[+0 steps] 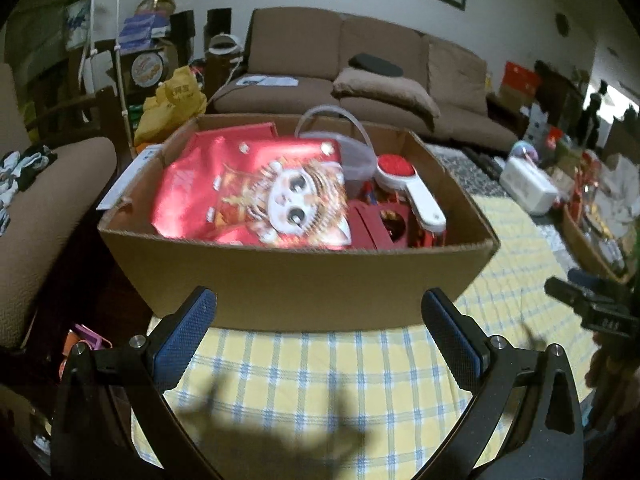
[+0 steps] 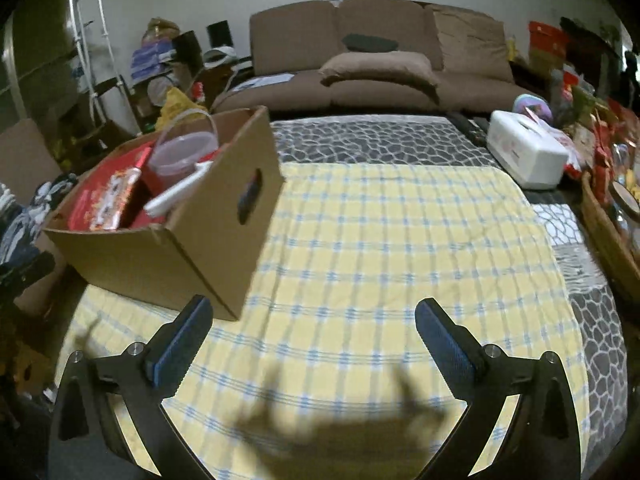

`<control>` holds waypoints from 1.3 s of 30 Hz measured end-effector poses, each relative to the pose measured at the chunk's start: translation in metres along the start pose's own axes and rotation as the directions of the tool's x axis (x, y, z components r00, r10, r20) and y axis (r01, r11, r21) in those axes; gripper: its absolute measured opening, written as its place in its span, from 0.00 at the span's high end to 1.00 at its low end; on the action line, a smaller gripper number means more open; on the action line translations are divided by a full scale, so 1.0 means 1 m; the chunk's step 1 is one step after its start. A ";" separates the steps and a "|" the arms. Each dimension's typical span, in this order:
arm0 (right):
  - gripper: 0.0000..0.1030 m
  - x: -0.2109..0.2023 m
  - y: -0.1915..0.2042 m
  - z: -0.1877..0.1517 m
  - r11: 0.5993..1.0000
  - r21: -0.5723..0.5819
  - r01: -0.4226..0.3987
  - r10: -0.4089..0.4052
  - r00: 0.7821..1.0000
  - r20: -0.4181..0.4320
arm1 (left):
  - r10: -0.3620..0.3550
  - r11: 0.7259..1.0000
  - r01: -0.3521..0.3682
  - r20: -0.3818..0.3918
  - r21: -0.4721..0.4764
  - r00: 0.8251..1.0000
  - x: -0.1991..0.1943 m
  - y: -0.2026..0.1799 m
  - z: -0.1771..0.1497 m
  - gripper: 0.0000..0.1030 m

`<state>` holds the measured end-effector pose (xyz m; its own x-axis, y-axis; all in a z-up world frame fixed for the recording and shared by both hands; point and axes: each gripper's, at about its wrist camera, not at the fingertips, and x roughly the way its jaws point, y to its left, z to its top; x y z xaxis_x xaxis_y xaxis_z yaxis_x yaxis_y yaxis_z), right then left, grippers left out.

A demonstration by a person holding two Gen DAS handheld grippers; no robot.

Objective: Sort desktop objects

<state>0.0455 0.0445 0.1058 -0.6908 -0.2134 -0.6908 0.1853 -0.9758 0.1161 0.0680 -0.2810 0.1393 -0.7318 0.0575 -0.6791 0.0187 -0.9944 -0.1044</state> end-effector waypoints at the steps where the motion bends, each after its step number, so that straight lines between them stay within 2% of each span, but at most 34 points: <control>1: 0.01 0.001 -0.005 -0.003 1.000 0.007 0.005 -0.005 1.000 -0.001 | 0.005 1.000 -0.005 -0.005 0.007 1.000 0.002 -0.003 -0.002 0.00; 4: 0.01 0.005 -0.016 -0.006 0.999 0.043 0.010 -0.009 1.000 -0.019 | -0.001 1.000 0.002 -0.029 0.013 1.000 0.011 -0.011 -0.010 0.00; 10: 0.01 0.008 -0.036 -0.011 0.995 0.090 0.050 -0.048 0.998 -0.028 | -0.032 0.999 0.028 -0.092 -0.038 0.995 0.036 -0.023 -0.025 0.00; 13: 0.01 0.010 -0.044 -0.014 0.993 0.103 0.059 -0.055 0.998 -0.040 | -0.033 0.999 0.031 -0.102 -0.021 0.994 0.044 -0.034 -0.030 0.00; 17: 0.01 0.017 -0.052 -0.018 0.991 0.103 0.082 -0.076 0.995 -0.061 | -0.051 0.999 0.051 -0.119 -0.002 0.992 0.051 -0.055 -0.034 0.00; 23: 0.01 0.030 -0.060 -0.029 0.991 0.077 0.114 -0.106 0.989 -0.103 | -0.078 0.997 0.075 -0.155 -0.023 0.985 0.069 -0.081 -0.041 0.00; 32: 0.01 0.057 -0.060 -0.046 0.990 0.019 0.139 -0.134 0.978 -0.162 | -0.008 1.000 0.007 -0.197 -0.005 0.980 0.101 -0.091 -0.063 0.00; 36: 0.01 0.065 -0.062 -0.051 0.990 0.044 0.137 -0.129 0.979 -0.156 | -0.004 1.000 0.000 -0.205 -0.022 0.979 0.107 -0.089 -0.065 0.00; 39: 0.01 0.072 -0.064 -0.061 0.986 0.092 0.136 -0.121 0.981 -0.153 | 0.031 0.999 -0.027 -0.214 0.022 0.976 0.113 -0.092 -0.068 0.00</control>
<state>0.0258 0.0948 0.0051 -0.5927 -0.0837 -0.8011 0.0244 -0.9960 0.0860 0.0298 -0.1765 0.0225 -0.5679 0.0441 -0.8219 0.0240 -0.9973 -0.0701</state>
